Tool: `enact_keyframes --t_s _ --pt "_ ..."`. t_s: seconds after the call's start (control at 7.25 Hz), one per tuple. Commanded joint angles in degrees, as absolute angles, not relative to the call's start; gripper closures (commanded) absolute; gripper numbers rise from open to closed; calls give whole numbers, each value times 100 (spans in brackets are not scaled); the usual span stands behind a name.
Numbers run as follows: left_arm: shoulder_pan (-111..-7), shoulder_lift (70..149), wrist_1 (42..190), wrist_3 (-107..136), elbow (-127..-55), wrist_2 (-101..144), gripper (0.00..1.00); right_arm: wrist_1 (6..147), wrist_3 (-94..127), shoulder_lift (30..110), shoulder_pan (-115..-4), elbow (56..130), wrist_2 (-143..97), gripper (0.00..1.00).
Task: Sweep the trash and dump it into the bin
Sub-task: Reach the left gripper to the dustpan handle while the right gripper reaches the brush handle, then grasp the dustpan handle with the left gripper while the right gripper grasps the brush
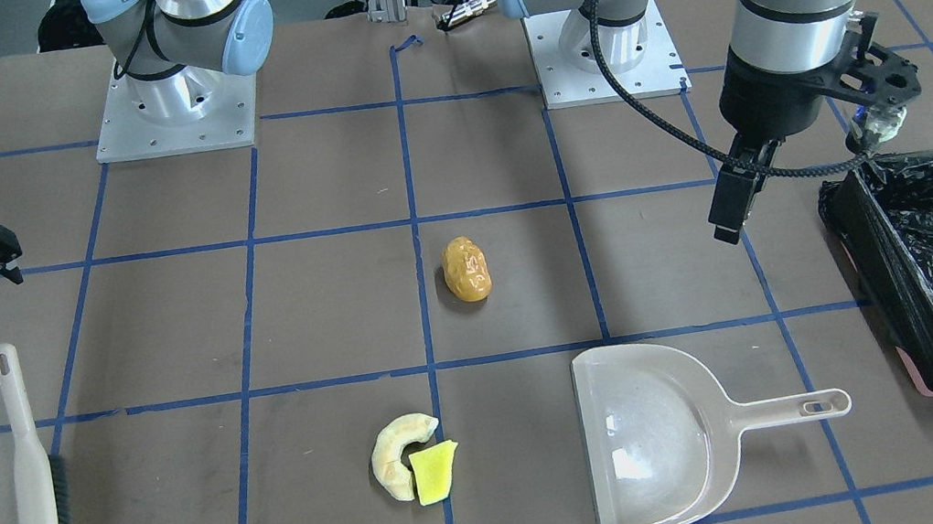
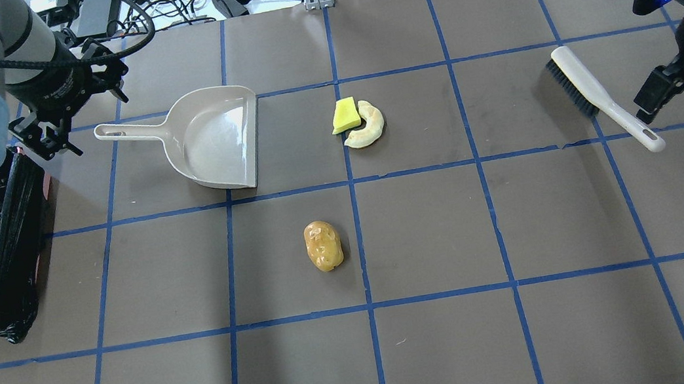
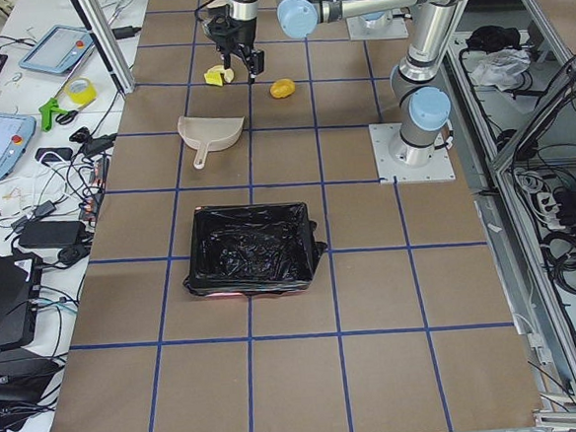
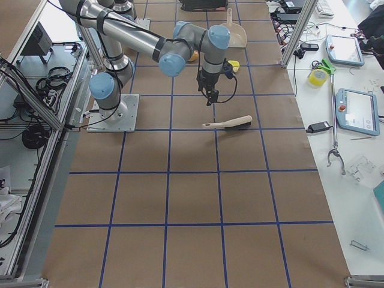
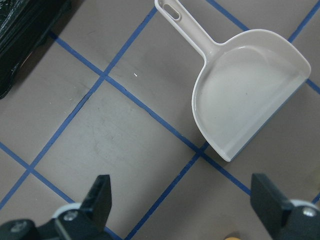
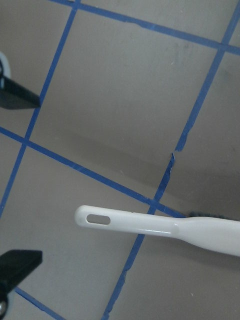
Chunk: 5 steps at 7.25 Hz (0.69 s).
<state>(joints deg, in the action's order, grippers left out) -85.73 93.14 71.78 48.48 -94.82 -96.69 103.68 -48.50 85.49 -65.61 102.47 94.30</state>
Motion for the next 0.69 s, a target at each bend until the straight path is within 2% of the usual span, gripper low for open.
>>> enact_keyframes --t_s 0.0,0.28,0.55 --pt "-8569 9885 6212 5537 -9466 -9773 0 11464 -5124 7792 -6469 10327 9431 0" --pt "-8569 10456 5443 5964 -9378 -9800 0 11874 -5343 7209 -6469 10353 9457 0" --pt "-8456 10861 5423 6371 -9221 -10174 0 11918 -5379 7163 -6469 10598 9527 0"
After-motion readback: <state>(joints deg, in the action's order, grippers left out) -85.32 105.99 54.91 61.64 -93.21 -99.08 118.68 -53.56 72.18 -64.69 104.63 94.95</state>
